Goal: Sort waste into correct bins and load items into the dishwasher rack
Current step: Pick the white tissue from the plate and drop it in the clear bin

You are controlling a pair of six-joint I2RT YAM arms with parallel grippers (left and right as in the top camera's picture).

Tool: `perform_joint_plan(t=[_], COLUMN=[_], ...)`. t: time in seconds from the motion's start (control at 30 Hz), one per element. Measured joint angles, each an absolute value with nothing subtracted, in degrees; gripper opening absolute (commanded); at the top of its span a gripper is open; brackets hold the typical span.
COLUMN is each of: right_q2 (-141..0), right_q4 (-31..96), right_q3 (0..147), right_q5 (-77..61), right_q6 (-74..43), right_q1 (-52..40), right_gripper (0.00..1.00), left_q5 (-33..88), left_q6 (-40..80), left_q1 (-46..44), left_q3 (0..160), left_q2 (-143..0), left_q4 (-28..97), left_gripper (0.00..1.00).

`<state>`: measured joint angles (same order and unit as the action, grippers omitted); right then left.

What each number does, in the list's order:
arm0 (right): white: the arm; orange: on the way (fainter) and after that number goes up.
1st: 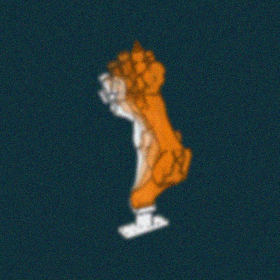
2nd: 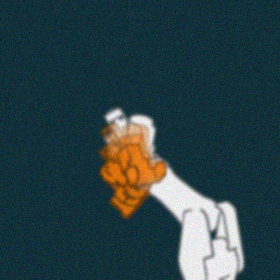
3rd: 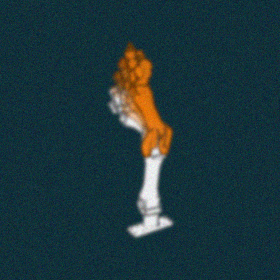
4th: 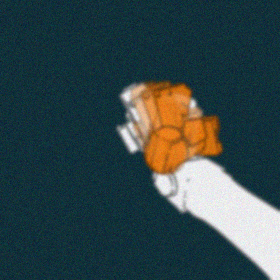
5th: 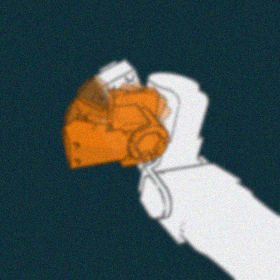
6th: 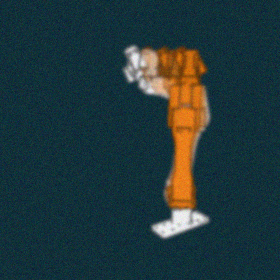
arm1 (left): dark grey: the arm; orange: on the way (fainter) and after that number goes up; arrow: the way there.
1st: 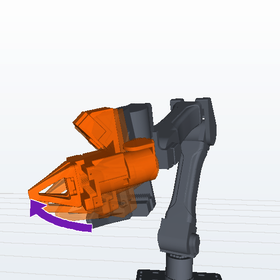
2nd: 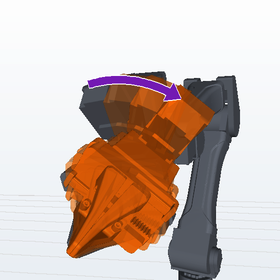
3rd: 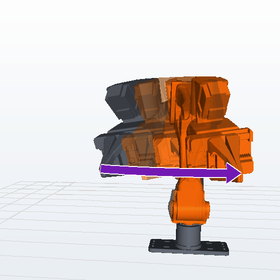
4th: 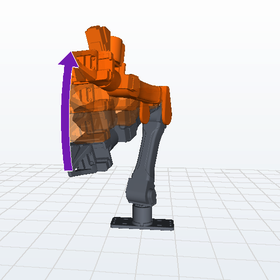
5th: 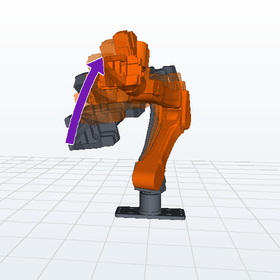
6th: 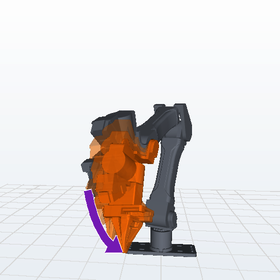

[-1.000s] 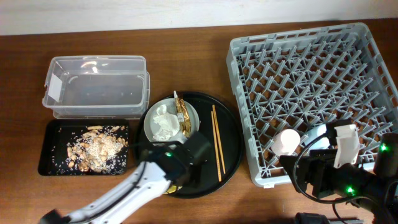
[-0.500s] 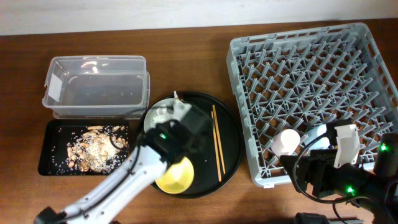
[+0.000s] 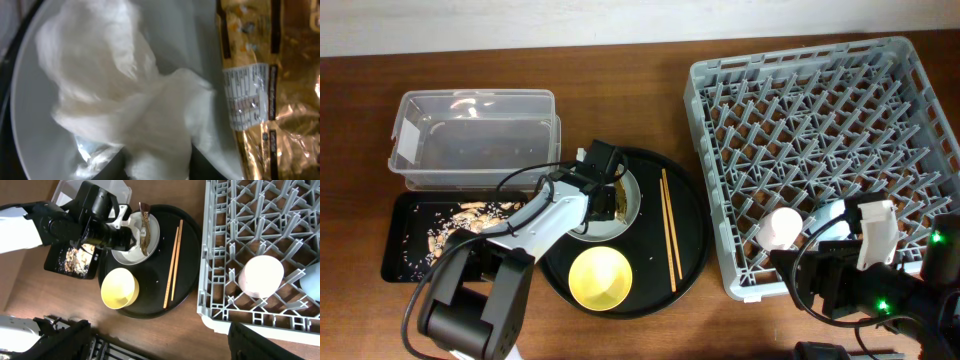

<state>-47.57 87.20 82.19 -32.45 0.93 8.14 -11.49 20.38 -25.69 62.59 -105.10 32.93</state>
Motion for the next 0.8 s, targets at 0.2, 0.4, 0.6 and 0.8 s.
perform_joint_plan(t=[0.2,0.4,0.6,0.8], right_q2=[-47.6,-47.6,-47.6,-47.6], right_q4=[87.2,87.2,87.2,87.6], right_q3=[82.2,82.2,82.2,82.1], right_q5=[-32.4,-32.4,-32.4,-32.5], right_q6=[0.9,0.9,0.9,0.9], right_q1=[8.1,8.1,8.1,8.1], right_gripper=[0.88,0.88,0.88,0.88], left_q5=[-9.6,-10.2,-20.0,-22.0], left_q6=[20.4,20.3,20.3,19.0], left_q1=[-25.7,-24.2,-19.3,-11.5], left_q3=[65.0,76.3,79.6,79.6], left_q2=[-105.0,-97.2,-88.6,-94.9], left_q4=[40.1,50.6,48.2,38.6], left_gripper=[0.0,0.0,0.0,0.86])
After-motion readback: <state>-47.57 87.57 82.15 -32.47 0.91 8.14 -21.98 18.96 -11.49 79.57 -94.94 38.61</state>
